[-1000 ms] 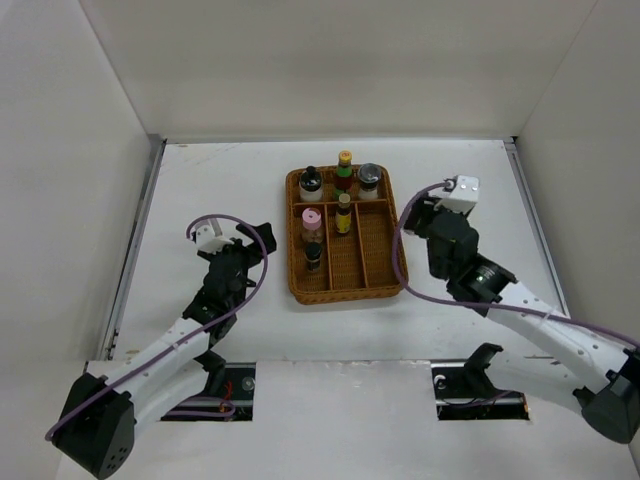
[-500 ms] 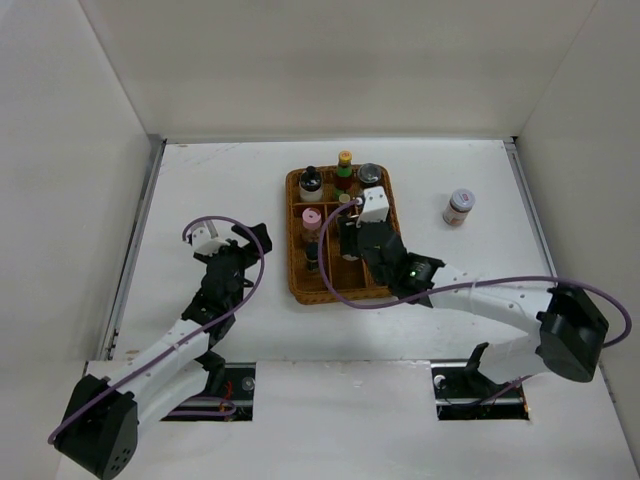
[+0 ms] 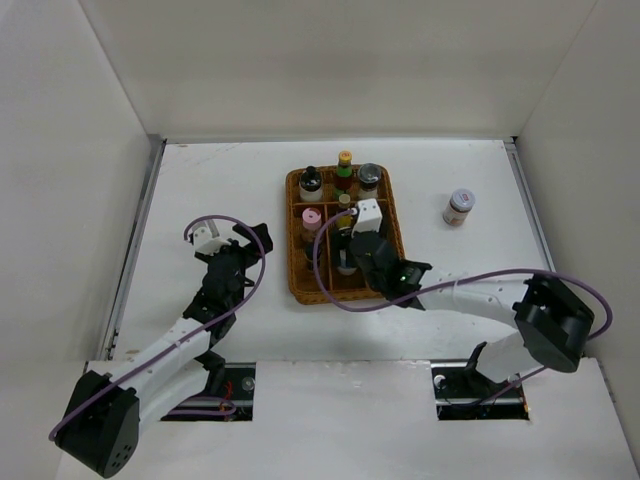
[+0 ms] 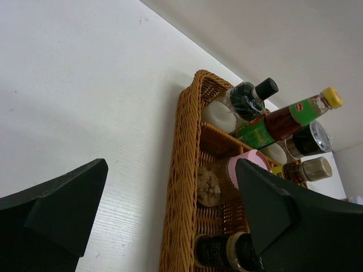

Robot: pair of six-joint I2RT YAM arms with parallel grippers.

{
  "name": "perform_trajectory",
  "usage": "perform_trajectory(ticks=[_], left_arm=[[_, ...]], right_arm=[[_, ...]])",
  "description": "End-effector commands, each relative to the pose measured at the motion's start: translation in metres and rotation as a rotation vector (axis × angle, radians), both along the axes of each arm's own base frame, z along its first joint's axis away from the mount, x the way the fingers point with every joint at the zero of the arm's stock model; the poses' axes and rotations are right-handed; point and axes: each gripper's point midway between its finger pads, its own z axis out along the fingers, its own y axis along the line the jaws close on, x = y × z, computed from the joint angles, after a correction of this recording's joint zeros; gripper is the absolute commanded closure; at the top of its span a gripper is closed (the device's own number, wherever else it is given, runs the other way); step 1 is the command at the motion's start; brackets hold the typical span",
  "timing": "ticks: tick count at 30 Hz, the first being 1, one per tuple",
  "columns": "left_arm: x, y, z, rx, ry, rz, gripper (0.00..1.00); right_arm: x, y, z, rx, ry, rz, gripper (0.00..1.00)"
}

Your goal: Organize the condiment bottles

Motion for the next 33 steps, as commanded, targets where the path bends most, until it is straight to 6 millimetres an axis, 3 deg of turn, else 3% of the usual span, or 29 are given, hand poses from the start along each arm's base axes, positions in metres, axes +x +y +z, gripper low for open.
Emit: perform_trajectory(ticks=[1,4,6,8,10,12,14,17,18,21,25,30,33], left_arm=[[0.002,0.000,0.014,-0.034,-0.054,-0.002,0.00],[0.002,-0.003,0.015,-0.037,-0.055,-0.011,0.00],[0.002,-0.002,0.017,-0.038,-0.061,-0.008,0.00],[0.002,0.000,0.015,-0.035,-0.055,-0.004,0.00],[0.001,-0.001,0.018,-0.040,-0.065,-0.010,0.00],[0.001,-0.003,0.018,-0.040,-0.064,-0.013,0.00],[0.002,-0.003,0.015,-0.036,-0.053,-0.014,0.00],[0.001,-0.005,0.018,-0.041,-0.062,-0.025,0.00],[0.001,-0.005,0.017,-0.041,-0.060,-0.025,0.00],[0.001,-0.007,0.016,-0.039,-0.056,-0.031,0.00],[0.002,-0.009,0.014,-0.036,-0.049,-0.034,0.00],[0.002,-0.009,0.014,-0.037,-0.052,-0.034,0.00],[0.003,-0.009,0.012,-0.034,-0.045,-0.033,0.00]], right_arm=[[0.006,0.010,0.045,0.135,-0.075,0.004,0.07],[0.007,-0.001,0.076,0.170,-0.128,0.016,0.02],[0.008,-0.024,0.104,0.210,-0.179,-0.023,0.01],[0.014,-0.060,0.130,0.262,-0.235,-0.100,0.00],[0.031,-0.108,0.140,0.286,-0.277,-0.225,0.01],[0.052,-0.158,0.131,0.273,-0.275,-0.380,0.05],[0.080,-0.220,0.107,0.191,-0.238,-0.575,0.07],[0.109,-0.284,0.074,0.088,-0.152,-0.766,0.05],[0.118,-0.296,0.062,0.058,-0.116,-0.790,0.03],[0.144,-0.317,0.033,0.021,-0.029,-0.815,0.00],[0.168,-0.328,-0.004,0.026,0.074,-0.793,0.00],[0.185,-0.328,-0.024,0.048,0.116,-0.755,0.01],[0.190,-0.319,-0.033,0.076,0.139,-0.725,0.10]])
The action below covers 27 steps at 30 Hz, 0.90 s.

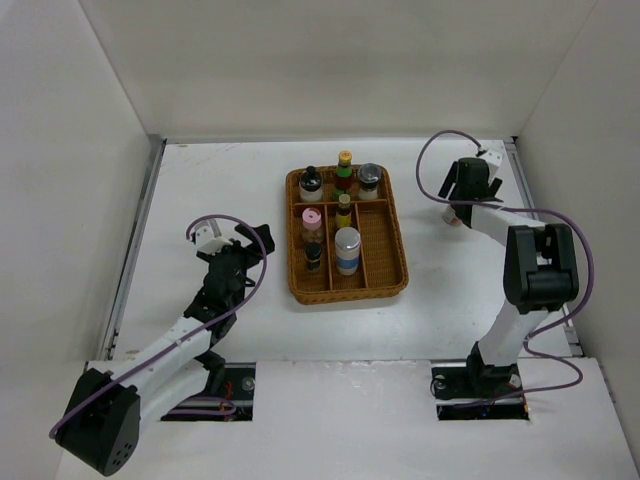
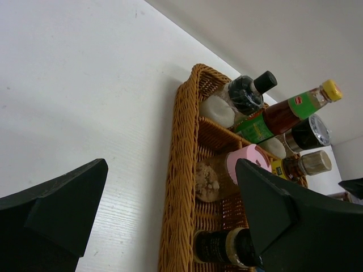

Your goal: Organize the condiment bottles

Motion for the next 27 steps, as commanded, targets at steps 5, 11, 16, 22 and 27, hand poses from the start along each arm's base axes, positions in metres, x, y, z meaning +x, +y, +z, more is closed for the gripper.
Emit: perform_trajectory(ticks=[5,11,16,22,27], left_arm=[[0.004,-0.004,0.012,-0.028,-0.039,-0.008,0.00],[0.003,-0.005,0.015,-0.033,-0.047,-0.013,0.00],[0.003,-0.005,0.016,-0.034,-0.049,-0.013,0.00],[0.005,-0.005,0.013,-0.027,-0.038,-0.003,0.00],[0.005,-0.002,0.013,-0.027,-0.039,0.006,0.00]], right_arm=[[0.009,0.015,0.020,0.084,-0.084,0.025,0.42],[-0.016,0.014,0.069,0.075,-0.213,-0.025,0.57],[-0.050,0.066,0.141,0.088,-0.365,0.102,0.57],[-0.069,0.175,0.166,0.205,-0.448,0.382,0.55],[-0.053,0.225,0.159,0.206,-0.432,0.463,0.55]])
